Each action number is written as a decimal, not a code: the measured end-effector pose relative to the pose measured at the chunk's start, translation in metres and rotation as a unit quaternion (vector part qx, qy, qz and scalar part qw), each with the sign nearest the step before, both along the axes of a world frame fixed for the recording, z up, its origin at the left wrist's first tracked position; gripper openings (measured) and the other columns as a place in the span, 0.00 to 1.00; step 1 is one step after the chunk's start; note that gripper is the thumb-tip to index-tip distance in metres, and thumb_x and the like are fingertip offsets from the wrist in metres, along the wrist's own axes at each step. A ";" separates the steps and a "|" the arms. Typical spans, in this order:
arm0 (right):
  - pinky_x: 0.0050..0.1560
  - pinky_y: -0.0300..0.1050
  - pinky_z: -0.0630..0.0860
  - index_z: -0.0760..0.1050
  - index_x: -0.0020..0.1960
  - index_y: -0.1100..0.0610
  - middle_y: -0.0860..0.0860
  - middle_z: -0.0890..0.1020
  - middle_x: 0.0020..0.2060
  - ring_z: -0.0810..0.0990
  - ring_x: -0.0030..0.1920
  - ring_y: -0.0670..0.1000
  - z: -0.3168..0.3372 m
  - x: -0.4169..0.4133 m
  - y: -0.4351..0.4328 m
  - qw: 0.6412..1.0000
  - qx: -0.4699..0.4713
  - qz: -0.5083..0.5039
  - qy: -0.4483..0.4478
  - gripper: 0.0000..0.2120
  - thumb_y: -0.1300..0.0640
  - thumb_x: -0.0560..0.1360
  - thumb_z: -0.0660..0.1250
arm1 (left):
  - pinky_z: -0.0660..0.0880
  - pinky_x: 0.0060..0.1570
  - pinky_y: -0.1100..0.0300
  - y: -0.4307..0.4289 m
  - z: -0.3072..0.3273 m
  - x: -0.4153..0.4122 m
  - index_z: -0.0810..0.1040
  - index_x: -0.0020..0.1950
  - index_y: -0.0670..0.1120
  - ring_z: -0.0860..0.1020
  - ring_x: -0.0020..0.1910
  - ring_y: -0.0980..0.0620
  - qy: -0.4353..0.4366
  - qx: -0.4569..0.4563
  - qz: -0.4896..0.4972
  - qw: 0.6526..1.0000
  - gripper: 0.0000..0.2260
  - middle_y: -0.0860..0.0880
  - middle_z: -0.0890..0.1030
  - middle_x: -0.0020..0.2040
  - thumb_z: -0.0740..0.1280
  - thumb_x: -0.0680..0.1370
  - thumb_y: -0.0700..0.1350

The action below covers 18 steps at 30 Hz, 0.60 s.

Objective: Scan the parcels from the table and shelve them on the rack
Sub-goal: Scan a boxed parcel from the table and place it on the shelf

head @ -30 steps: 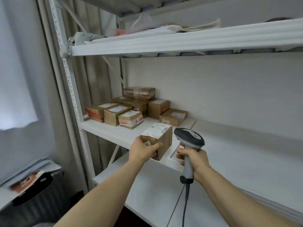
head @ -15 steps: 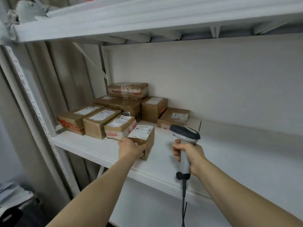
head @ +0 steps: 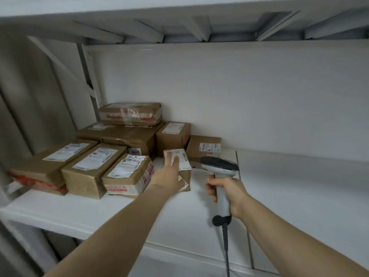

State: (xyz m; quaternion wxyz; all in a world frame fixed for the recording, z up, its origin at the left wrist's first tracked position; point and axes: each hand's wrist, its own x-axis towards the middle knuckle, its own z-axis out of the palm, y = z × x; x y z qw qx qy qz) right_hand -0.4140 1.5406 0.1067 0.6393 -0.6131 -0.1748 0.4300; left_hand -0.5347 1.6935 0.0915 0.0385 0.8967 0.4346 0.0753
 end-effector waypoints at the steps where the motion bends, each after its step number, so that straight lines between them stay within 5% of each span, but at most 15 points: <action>1: 0.29 0.41 0.75 0.81 0.45 0.62 0.57 0.84 0.34 0.80 0.31 0.51 0.000 0.001 0.001 1.000 0.001 0.000 0.000 0.04 0.65 0.70 0.71 | 0.73 0.53 0.51 0.004 0.002 0.005 0.49 0.78 0.46 0.72 0.64 0.41 0.015 0.013 -0.008 1.000 0.35 0.42 0.50 0.78 0.63 0.78 0.52; 7: 0.29 0.42 0.75 0.81 0.45 0.63 0.58 0.84 0.34 0.80 0.30 0.51 0.000 0.008 0.005 1.000 0.006 -0.020 0.005 0.05 0.66 0.69 0.71 | 0.70 0.42 0.56 0.012 0.017 0.031 0.65 0.68 0.40 0.77 0.55 0.45 0.099 0.087 -0.017 0.991 0.24 0.42 0.76 0.59 0.67 0.77 0.48; 18: 0.30 0.42 0.75 0.80 0.47 0.63 0.57 0.83 0.33 0.78 0.30 0.50 0.003 0.011 0.002 0.999 0.013 -0.024 0.019 0.06 0.67 0.70 0.70 | 0.71 0.57 0.53 0.034 0.031 0.048 0.73 0.65 0.43 0.74 0.61 0.44 0.176 0.093 0.023 0.980 0.15 0.44 0.76 0.62 0.64 0.78 0.41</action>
